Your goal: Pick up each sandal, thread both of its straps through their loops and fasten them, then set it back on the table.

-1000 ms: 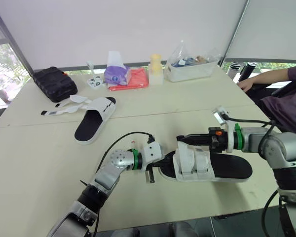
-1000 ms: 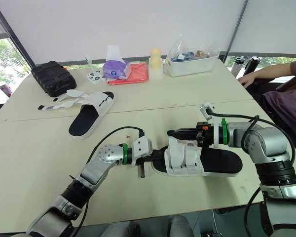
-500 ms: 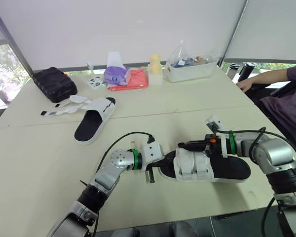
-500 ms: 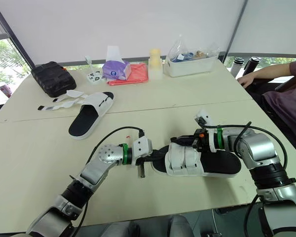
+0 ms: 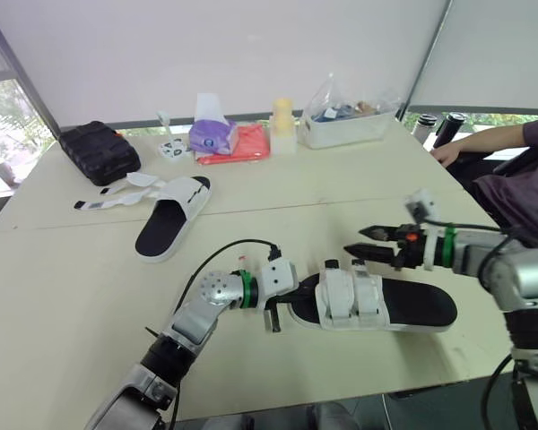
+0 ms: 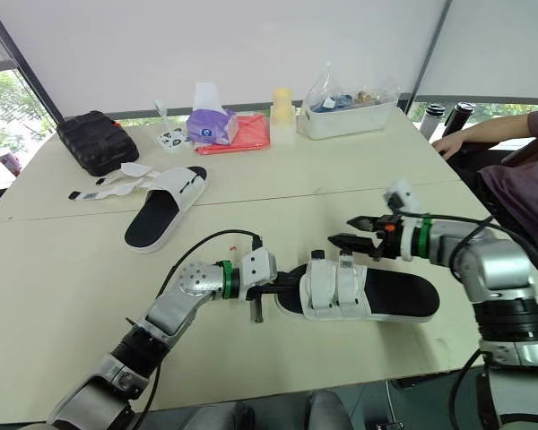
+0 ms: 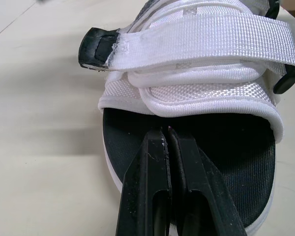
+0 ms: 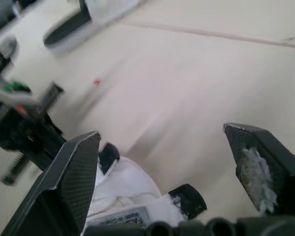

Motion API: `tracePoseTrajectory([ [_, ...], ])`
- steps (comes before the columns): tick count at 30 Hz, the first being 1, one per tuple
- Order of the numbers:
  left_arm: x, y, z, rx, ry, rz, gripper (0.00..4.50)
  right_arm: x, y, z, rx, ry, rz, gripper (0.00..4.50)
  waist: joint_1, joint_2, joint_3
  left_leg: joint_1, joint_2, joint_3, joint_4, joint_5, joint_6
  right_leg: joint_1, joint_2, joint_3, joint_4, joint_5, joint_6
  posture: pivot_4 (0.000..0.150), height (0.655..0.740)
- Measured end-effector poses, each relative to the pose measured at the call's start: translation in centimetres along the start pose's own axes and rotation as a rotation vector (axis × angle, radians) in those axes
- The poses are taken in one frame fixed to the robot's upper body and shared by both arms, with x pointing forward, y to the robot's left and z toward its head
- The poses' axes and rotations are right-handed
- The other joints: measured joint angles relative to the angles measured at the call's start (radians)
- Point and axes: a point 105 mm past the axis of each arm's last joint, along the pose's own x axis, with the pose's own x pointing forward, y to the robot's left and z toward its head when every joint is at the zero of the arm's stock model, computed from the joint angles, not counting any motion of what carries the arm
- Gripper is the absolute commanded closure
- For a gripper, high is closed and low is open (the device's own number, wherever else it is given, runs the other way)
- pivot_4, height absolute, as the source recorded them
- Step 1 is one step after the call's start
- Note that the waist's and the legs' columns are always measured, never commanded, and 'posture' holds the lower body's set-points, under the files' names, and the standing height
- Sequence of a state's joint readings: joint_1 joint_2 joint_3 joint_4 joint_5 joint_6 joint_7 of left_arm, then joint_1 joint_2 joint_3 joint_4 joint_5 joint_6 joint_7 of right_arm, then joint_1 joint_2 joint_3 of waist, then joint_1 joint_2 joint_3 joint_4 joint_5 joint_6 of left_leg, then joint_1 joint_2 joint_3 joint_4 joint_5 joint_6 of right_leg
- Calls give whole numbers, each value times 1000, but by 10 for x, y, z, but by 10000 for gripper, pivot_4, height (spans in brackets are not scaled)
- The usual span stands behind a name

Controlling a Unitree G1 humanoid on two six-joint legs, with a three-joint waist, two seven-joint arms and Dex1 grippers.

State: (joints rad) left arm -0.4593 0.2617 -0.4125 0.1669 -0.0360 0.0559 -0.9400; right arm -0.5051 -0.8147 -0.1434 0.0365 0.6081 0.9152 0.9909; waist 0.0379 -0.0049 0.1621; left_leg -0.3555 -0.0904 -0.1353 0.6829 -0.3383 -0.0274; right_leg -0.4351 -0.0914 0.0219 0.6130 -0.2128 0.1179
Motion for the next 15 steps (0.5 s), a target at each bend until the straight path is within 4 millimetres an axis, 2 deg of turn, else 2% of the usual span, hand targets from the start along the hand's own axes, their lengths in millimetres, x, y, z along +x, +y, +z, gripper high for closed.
tracePoseTrajectory([
  [2,-8,4,1,-12,0,14,43761,-16,0,-2,63,-4,-12,362,1,0,0,0,0,0,0,0,0,0,0,0,0,0,0,1500,7400],
  [5,-38,16,0,-106,0,68,43761,-39,13,-23,227,34,31,362,-1,0,0,-1,1,0,-1,-3,5,-2,0,1,0,0,0,1500,7400],
  [8,-62,22,14,-203,-51,88,43761,-44,28,-42,335,82,89,362,-2,1,1,-1,1,1,-1,-3,5,-2,0,1,1,0,0,1500,7400],
  [10,-73,16,28,-264,-90,37,43761,-44,39,-50,360,109,122,362,-1,1,1,-1,1,1,-1,-3,6,-2,0,1,1,0,0,1500,7400],
  [13,-94,9,41,-340,-95,-27,43761,-49,43,-66,398,156,112,362,-1,1,1,-1,1,1,0,-3,6,-1,1,1,1,0,0,1500,7400],
  [15,-109,10,46,-389,-93,-36,43761,-49,45,-70,422,153,123,362,-2,1,1,0,1,1,0,-3,6,-1,1,1,1,0,0,1500,7400],
])
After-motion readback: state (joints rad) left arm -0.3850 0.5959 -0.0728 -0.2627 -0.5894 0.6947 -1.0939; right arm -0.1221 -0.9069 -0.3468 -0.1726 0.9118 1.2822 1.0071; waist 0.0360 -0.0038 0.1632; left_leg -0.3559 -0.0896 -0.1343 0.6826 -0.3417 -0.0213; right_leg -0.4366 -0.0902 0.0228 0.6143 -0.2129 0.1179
